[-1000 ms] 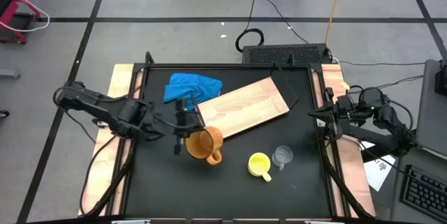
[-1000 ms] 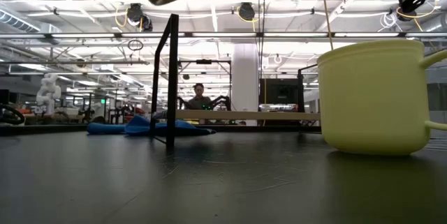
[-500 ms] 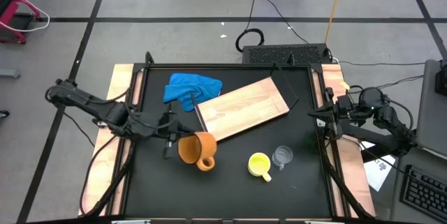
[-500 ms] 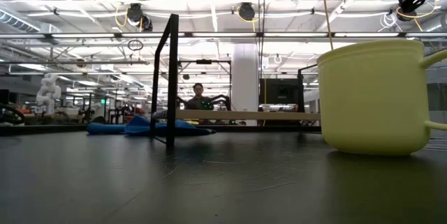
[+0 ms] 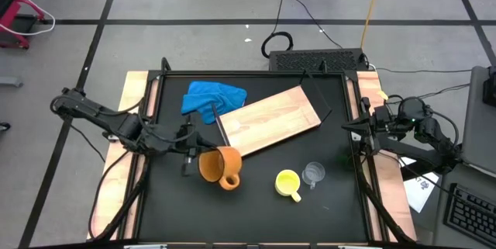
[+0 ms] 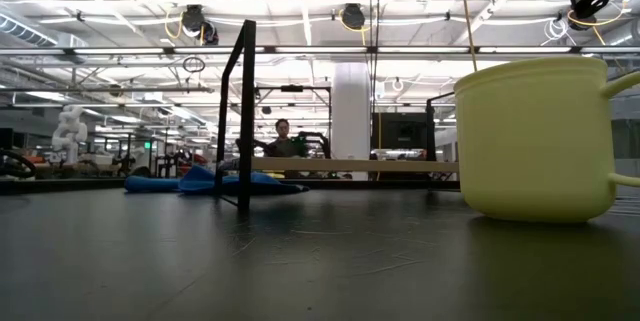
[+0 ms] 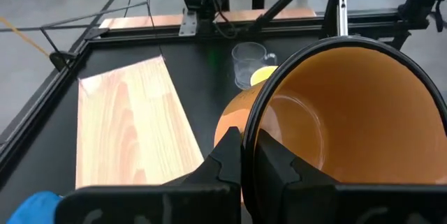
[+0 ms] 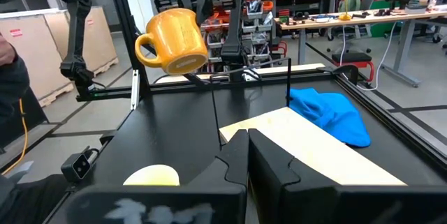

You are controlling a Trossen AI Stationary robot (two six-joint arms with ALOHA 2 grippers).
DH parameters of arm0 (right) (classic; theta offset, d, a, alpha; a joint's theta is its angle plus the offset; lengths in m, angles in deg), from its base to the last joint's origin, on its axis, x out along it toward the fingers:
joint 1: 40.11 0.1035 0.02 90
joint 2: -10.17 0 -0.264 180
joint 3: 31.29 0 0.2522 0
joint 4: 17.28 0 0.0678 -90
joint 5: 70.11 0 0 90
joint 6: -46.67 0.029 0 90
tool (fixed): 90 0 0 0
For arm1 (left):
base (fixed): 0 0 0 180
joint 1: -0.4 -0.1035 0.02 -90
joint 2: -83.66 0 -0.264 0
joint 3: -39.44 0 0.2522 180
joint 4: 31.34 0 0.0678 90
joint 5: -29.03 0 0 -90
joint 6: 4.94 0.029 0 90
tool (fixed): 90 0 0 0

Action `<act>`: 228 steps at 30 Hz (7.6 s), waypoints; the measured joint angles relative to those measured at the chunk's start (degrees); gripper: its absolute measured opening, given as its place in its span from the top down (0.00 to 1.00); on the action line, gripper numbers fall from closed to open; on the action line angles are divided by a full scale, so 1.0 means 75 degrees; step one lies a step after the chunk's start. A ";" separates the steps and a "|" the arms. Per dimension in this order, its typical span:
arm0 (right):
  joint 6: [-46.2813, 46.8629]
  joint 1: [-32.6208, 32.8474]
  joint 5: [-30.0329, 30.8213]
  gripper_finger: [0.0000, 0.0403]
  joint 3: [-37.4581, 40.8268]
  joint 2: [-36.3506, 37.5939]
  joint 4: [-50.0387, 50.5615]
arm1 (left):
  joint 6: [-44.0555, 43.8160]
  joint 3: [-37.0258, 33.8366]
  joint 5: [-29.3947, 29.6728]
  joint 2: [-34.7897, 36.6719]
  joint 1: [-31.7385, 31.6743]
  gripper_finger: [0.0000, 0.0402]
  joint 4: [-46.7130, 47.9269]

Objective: Stack small to large cups/mugs on shelf
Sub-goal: Put the brown mug on the shelf

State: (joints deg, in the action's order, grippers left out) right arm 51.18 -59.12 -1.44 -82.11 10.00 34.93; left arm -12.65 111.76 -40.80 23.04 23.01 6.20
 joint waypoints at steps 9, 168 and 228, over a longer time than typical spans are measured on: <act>0.0000 -0.0001 -0.0001 1.00 0.0000 0.0000 -0.0003 | 0.0268 0.0026 0.0746 -0.0167 -0.0367 0.96 -0.1805; 0.0052 0.0001 0.0014 1.00 0.0000 -0.0003 -0.0012 | 0.0215 0.5176 -0.4107 -0.6312 -0.5047 0.96 0.4292; 0.0199 -0.0001 0.0016 1.00 0.0000 -0.0003 -0.0060 | -0.1520 0.3603 -0.3465 -0.6245 -0.4596 0.96 0.3118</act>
State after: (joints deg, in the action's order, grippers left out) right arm 52.67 -59.13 -1.32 -82.11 9.98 34.49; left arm -24.06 138.79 -66.79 -23.79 -11.46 29.58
